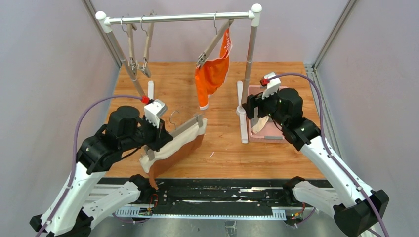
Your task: Remove the underwear clipped to the hanger
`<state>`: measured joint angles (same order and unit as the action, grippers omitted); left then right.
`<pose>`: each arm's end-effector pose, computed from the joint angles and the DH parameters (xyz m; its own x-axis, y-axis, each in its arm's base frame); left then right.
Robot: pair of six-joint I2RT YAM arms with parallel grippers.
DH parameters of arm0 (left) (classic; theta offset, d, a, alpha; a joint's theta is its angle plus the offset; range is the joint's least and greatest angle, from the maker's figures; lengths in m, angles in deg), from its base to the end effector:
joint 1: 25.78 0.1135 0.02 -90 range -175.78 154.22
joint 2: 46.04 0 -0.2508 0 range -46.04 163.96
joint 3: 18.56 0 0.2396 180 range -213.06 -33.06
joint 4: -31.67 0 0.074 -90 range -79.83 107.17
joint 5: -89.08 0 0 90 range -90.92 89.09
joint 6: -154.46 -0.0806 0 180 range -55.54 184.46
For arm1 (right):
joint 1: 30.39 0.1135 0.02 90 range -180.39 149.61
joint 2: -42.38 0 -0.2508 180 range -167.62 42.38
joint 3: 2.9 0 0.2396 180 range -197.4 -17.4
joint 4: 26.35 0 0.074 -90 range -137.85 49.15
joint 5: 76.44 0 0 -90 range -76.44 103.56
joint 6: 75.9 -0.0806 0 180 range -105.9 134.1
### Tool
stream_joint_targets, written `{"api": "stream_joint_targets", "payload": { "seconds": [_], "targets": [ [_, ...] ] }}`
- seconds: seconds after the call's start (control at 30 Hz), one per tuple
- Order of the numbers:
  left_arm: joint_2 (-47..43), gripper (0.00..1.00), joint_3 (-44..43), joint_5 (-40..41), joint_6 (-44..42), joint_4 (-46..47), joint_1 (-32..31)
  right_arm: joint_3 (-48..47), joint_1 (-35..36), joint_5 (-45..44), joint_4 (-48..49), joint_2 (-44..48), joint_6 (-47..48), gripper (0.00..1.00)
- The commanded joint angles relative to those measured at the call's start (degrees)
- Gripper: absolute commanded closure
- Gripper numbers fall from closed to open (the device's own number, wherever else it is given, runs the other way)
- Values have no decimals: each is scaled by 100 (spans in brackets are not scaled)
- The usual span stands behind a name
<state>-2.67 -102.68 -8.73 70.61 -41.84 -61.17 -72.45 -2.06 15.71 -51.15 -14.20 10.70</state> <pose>0.1148 -0.0950 0.3589 -0.5100 0.2321 -0.8282 0.6158 0.7708 -0.1632 0.2332 0.1292 0.3449 -0.2102 -0.0460 -0.9766 -0.4949 0.8664 0.0657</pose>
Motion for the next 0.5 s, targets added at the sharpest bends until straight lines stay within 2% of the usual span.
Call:
{"api": "stream_joint_targets", "payload": {
  "seconds": [0.0,0.13,0.3,0.47],
  "targets": [
    [-356,100,-183,-1067,21,169,-81,-357,137,1548,331,-81,-38,19],
    [-341,100,-157,-1362,-357,170,-81,-368,113,2821,702,-112,-135,18],
    [-103,100,-232,-1379,-910,296,-81,-368,57,4015,1560,-40,-732,16],
    [-79,100,-267,-2061,-1289,1172,-81,-617,-27,4757,2052,-203,-1163,16]
  ]
}}
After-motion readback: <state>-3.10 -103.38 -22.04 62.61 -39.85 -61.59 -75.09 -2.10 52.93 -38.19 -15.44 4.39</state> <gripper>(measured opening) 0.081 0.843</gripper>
